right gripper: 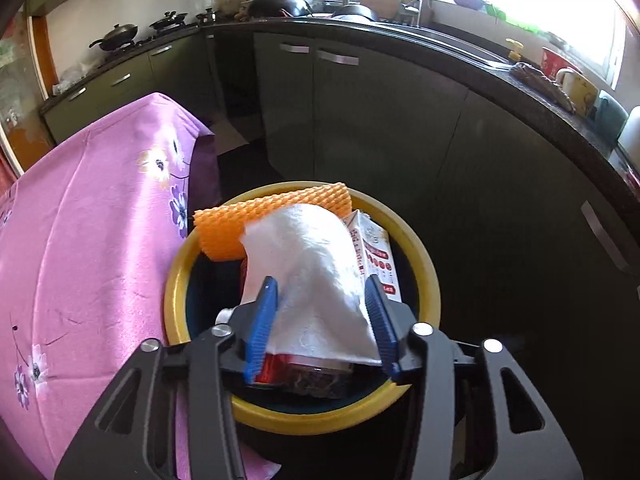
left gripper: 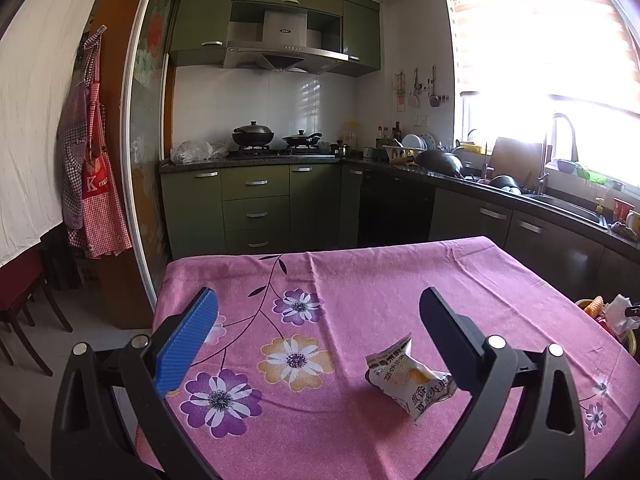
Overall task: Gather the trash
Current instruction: 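Carry the paper towel over the bin and release it with the right gripper, then grasp the crumpled snack wrapper with the left gripper and lift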
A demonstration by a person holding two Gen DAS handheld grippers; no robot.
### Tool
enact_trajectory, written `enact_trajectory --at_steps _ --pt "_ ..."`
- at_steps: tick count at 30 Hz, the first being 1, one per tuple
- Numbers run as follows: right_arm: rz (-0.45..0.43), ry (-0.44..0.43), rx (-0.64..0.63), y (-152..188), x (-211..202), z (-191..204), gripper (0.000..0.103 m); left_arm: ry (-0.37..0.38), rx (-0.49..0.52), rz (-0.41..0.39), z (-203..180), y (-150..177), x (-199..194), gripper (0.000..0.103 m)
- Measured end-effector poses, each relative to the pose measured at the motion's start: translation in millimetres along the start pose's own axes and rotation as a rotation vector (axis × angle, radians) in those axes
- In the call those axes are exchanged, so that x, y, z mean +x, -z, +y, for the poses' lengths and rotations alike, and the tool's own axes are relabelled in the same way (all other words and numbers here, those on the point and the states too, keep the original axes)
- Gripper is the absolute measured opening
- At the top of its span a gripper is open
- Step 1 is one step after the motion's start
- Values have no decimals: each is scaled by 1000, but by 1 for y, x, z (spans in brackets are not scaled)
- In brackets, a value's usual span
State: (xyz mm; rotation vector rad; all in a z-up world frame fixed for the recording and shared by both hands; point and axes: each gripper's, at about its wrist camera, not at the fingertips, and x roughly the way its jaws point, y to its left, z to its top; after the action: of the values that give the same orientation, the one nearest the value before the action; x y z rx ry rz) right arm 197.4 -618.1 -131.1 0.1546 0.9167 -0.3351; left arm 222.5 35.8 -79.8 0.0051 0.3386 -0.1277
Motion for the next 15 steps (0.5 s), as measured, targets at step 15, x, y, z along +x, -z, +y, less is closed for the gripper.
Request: enact_trajectory --at_steps 15 --pt "-207 -191 47 60 -129 45 67 21 16 17 -7 3 5 96"
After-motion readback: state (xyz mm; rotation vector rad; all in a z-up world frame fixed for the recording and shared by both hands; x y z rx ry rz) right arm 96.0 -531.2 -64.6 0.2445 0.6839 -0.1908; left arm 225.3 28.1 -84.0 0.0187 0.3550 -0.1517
